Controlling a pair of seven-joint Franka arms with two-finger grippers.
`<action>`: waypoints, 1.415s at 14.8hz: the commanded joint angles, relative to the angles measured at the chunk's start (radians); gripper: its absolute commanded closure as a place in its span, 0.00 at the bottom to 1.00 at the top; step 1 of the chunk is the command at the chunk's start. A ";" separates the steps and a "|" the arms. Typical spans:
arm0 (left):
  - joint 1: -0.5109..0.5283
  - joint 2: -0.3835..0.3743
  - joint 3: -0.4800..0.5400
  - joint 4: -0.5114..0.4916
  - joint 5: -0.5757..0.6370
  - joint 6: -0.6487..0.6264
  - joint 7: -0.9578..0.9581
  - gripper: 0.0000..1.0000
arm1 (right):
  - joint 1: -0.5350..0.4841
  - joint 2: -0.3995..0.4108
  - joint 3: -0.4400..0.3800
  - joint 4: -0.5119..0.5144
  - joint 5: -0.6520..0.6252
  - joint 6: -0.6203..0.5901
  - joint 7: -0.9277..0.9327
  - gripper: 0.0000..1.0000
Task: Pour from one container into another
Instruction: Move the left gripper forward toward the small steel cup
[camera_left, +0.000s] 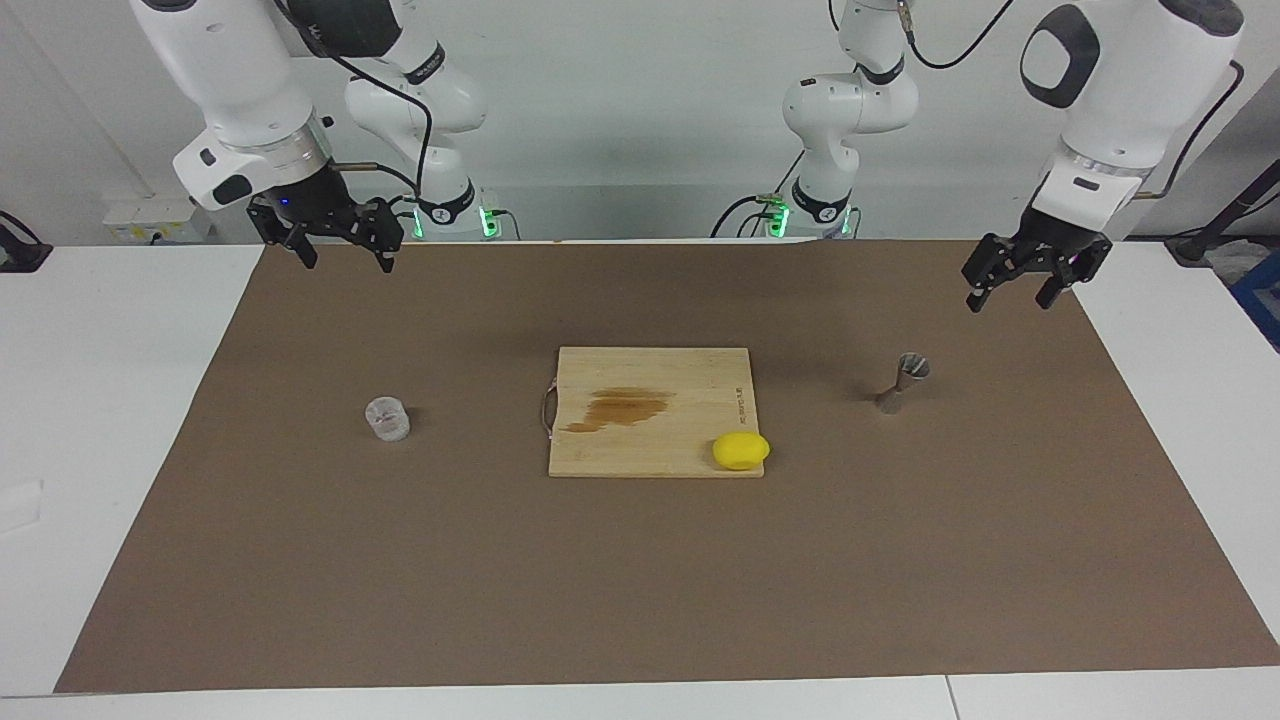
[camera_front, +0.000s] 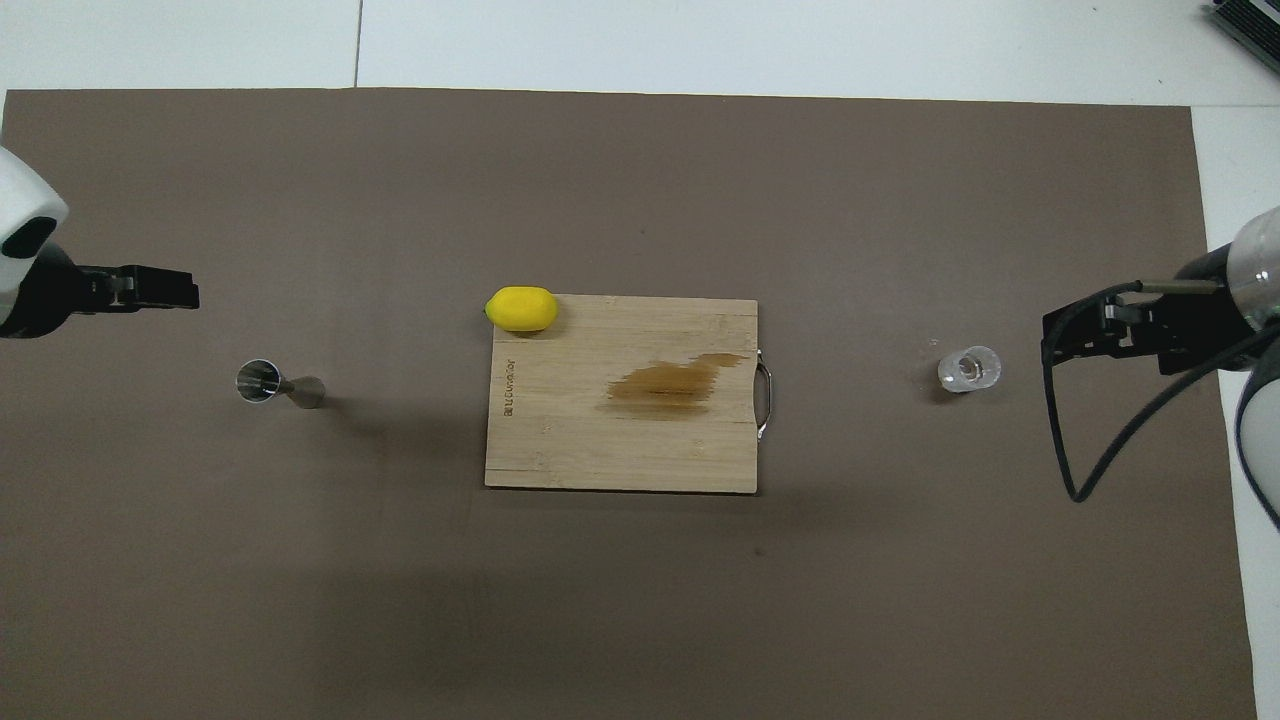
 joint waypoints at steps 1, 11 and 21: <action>-0.038 0.032 0.004 -0.041 0.013 0.094 -0.009 0.00 | -0.012 -0.020 0.004 -0.021 0.004 0.002 0.008 0.00; -0.067 0.037 0.004 -0.201 0.013 0.416 -0.003 0.00 | -0.012 -0.020 0.004 -0.021 0.004 0.002 0.008 0.00; -0.147 0.058 0.002 -0.078 0.015 0.135 -0.009 0.00 | -0.012 -0.020 0.004 -0.021 0.004 0.002 0.008 0.00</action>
